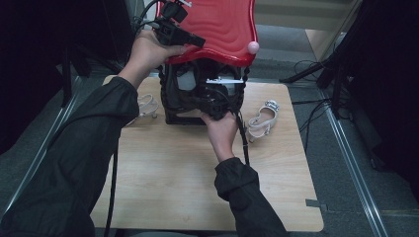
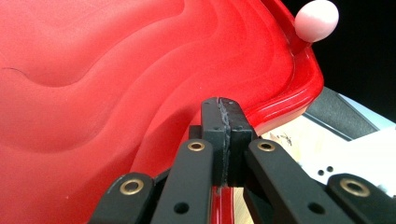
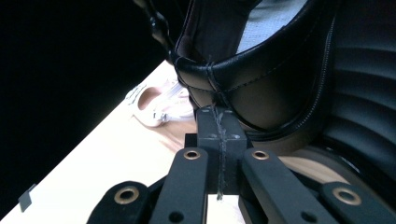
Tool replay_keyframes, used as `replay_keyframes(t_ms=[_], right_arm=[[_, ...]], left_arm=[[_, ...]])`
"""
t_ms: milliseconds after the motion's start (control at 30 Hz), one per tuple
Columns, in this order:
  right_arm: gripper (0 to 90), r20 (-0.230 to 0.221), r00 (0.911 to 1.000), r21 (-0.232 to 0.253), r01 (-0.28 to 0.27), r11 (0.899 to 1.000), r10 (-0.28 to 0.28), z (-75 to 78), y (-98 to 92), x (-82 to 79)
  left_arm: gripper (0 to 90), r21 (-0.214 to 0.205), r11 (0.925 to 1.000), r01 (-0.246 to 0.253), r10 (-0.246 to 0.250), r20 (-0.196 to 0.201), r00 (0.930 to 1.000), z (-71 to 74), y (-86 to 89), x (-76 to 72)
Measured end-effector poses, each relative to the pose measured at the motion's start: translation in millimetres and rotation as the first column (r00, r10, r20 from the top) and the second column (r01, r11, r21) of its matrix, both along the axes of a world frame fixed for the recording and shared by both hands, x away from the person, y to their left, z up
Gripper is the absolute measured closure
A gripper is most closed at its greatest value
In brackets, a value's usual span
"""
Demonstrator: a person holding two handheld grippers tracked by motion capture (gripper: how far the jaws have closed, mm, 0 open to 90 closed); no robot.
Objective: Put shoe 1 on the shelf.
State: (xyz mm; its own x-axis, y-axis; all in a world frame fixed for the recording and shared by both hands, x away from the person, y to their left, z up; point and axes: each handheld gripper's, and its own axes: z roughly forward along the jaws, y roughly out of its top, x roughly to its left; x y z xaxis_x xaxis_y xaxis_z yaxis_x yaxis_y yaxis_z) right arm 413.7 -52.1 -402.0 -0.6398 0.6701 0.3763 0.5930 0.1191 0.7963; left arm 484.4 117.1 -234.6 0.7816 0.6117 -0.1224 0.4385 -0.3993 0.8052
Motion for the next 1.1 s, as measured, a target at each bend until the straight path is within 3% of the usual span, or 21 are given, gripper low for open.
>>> replay_keyframes(t_ms=[367,433,467,567,700,767,833,900,1033,1100], right_arm=[[90.0,-0.034,0.9993,0.004,0.014,1.0,-0.014,-3.0,15.2,13.8],[90.0,-0.049,0.9988,0.006,0.009,1.0,-0.009,-5.1,18.0,14.5],[90.0,-0.077,0.997,0.001,-0.009,1.0,0.009,-8.2,22.2,15.2],[90.0,-0.076,0.9969,0.004,-0.017,1.0,0.018,-9.0,24.5,13.9],[90.0,-0.048,0.9979,-0.015,-0.044,0.999,0.043,-6.0,24.9,5.7],[90.0,-0.03,0.9983,-0.024,-0.051,0.998,0.05,-5.5,21.4,-0.1],[89.5,-0.036,0.9981,-0.006,-0.05,0.999,0.049,-6.3,17.6,-3.8],[88.7,-0.037,0.998,-0.018,-0.053,0.998,0.052,-7.3,14.6,-7.3],[82.8,-0.027,0.9972,-0.012,-0.07,0.997,0.07,-7.3,6.5,-17.0],[77.4,-0.025,0.9964,-0.006,-0.081,0.997,0.08,-7.5,1.2,-23.3]], left_arm=[[90.0,-0.003,1.0,0.003,-0.003,0.005,1.0,-0.3,0.4,-0.6],[90.0,-0.005,1.0,0.005,-0.005,0.003,1.0,-0.2,0.5,-0.7],[90.0,-0.005,1.0,0.008,-0.008,0.004,1.0,-0.1,0.8,-1.0],[90.0,-0.005,1.0,0.008,-0.008,0.005,1.0,-0.1,1.2,-1.4],[87.6,-0.026,0.9995,0.018,-0.018,-0.008,0.9998,0.2,2.6,-2.6],[83.0,-0.013,0.9995,0.027,-0.028,-0.017,0.9995,0.2,2.0,-3.4],[82.9,-0.002,0.9997,0.023,-0.023,-0.009,0.9997,1.0,1.3,-5.2],[81.7,-0.004,0.9998,0.022,-0.022,-0.014,0.9997,2.9,2.4,-7.3],[78.4,-0.022,0.999,0.039,-0.039,-0.009,0.9992,5.8,5.6,-18.8],[73.3,-0.027,0.9987,0.044,-0.045,-0.028,0.9986,5.7,7.2,-25.1]])
